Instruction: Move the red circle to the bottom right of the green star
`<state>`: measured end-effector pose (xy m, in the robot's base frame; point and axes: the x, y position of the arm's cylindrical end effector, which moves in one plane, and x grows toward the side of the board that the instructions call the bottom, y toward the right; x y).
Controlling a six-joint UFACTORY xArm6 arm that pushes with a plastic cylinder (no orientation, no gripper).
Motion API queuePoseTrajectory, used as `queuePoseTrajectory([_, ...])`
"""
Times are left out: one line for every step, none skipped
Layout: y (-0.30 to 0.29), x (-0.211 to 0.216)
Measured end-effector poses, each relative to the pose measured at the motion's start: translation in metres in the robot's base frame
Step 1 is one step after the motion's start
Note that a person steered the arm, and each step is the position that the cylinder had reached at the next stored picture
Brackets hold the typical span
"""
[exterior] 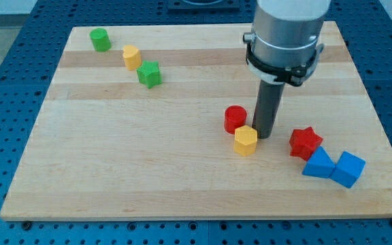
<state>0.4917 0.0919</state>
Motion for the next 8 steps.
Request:
queuePoseTrajectory([0.0,0.0])
queuePoseTrajectory([-0.003,-0.02])
queuePoseTrajectory([-0.017,-0.061])
queuePoseTrajectory([-0.034,-0.074])
queuePoseTrajectory([-0.048,-0.079])
queuePoseTrajectory([-0.007,-0.093])
queuePoseTrajectory([0.045,-0.067])
queuePoseTrajectory([0.055,-0.007])
